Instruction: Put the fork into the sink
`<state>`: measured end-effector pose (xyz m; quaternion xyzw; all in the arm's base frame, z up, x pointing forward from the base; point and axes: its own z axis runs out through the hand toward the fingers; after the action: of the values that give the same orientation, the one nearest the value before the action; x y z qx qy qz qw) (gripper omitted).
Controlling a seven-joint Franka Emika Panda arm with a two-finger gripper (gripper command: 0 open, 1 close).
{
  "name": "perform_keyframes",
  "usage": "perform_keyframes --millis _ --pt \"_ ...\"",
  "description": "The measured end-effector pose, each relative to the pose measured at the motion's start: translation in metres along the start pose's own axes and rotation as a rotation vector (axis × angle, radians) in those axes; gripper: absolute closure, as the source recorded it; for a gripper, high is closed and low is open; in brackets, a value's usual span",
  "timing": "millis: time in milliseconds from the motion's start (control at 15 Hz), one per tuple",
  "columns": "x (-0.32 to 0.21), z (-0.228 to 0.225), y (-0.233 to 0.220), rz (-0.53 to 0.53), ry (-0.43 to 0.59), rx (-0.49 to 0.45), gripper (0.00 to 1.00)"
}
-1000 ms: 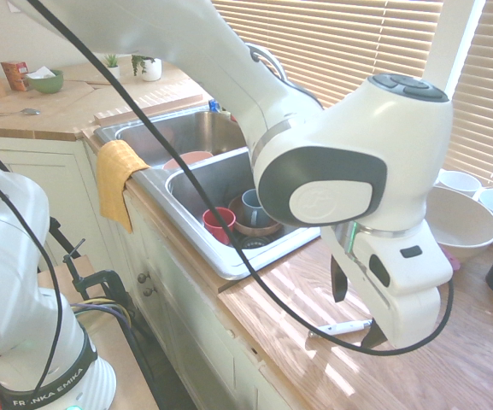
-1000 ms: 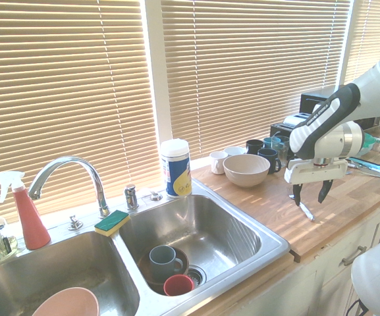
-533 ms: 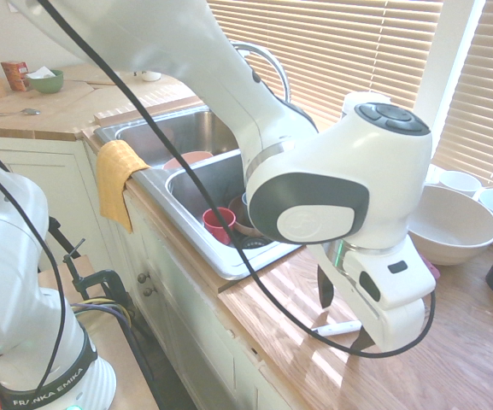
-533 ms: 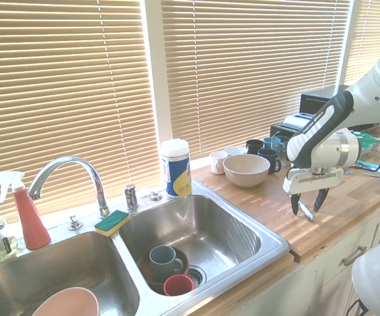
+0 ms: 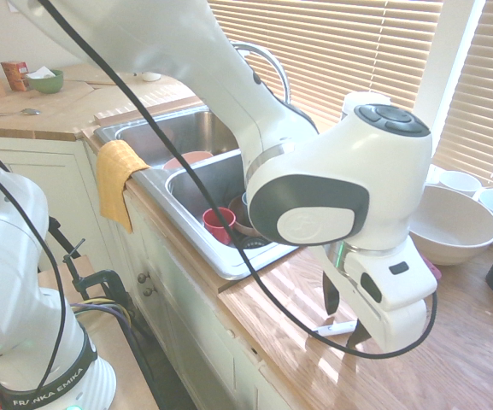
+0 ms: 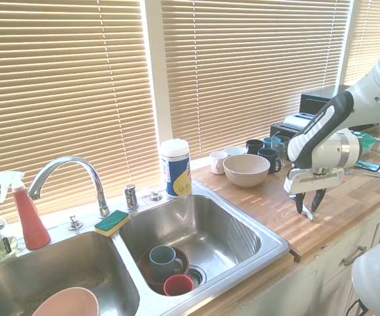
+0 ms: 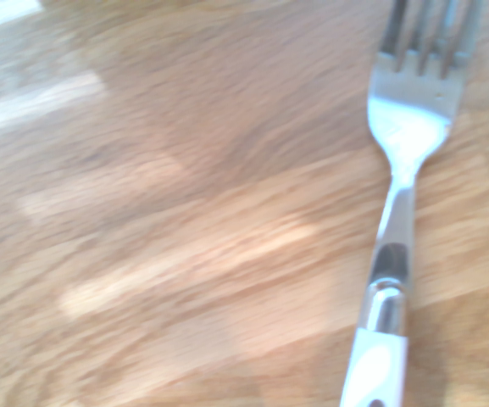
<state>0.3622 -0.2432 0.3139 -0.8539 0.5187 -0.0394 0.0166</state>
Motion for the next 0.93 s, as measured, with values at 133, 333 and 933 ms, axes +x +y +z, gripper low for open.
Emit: perform_keyframes --millis 133,333,933 --pt "0.0008 0.0 0.0012 0.004 0.0 0.001 1.0" --pt "0.0009 0.0005 0.0015 0.01 -0.001 0.004 1.0" --pt "0.0087 -0.0083 0.0015 0.058 0.006 0.042 1.0"
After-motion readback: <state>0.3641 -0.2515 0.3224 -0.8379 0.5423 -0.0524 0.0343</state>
